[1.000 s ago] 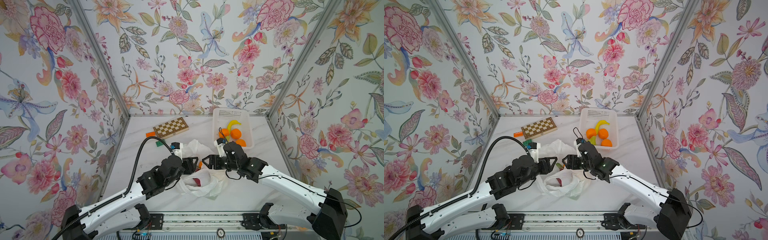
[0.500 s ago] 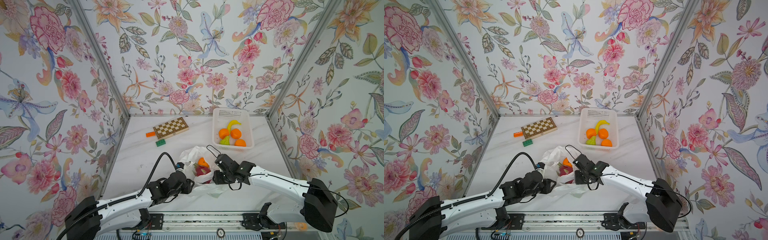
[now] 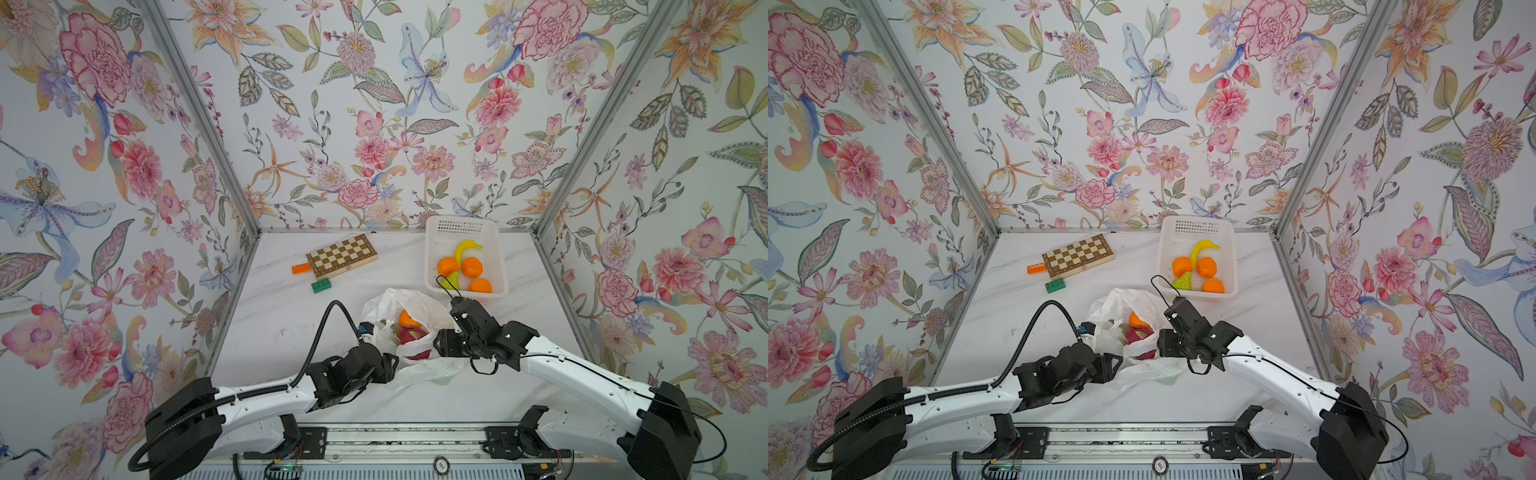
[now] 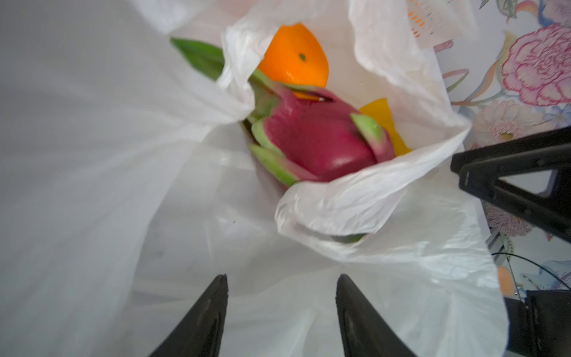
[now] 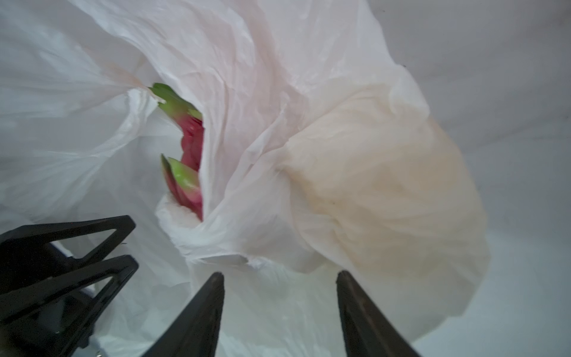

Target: Untie the knot of the plastic bag and take out the fruit

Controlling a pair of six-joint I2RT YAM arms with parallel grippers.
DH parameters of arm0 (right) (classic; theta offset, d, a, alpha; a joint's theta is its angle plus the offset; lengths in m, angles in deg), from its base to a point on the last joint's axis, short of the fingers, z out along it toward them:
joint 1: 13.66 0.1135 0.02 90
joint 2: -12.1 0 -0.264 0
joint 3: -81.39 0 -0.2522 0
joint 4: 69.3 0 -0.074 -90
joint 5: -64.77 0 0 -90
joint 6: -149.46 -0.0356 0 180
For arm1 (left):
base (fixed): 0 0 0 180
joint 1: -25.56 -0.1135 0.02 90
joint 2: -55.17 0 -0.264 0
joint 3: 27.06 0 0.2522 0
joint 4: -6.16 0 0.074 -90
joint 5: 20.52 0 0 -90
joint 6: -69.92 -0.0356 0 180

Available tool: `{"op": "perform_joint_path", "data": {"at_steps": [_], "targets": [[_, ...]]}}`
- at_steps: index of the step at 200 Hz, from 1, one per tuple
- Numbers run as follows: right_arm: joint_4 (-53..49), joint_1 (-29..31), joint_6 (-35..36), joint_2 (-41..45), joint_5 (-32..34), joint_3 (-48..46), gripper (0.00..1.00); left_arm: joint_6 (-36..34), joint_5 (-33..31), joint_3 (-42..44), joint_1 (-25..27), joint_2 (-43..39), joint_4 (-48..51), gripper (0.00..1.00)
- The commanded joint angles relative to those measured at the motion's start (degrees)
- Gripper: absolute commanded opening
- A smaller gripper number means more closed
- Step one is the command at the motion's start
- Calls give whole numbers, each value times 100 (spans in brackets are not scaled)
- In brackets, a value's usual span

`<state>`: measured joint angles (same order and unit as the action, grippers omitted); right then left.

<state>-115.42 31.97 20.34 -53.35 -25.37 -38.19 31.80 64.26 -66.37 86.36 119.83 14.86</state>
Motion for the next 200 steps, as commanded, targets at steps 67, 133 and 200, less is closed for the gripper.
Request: {"op": "perform_joint_path", "data": {"at_steps": [67,133,200], "targets": [[382,472,-271,-1117,566,663,74,-270,-709,-830,-297,11,284,62],[753,327,-122,-830,-23,163,4,-1850,-139,-1042,-534,353,-402,62],[96,-358,826,341,-1040,-284,0,-6805,1325,-1542,-536,296,-374,89]]}}
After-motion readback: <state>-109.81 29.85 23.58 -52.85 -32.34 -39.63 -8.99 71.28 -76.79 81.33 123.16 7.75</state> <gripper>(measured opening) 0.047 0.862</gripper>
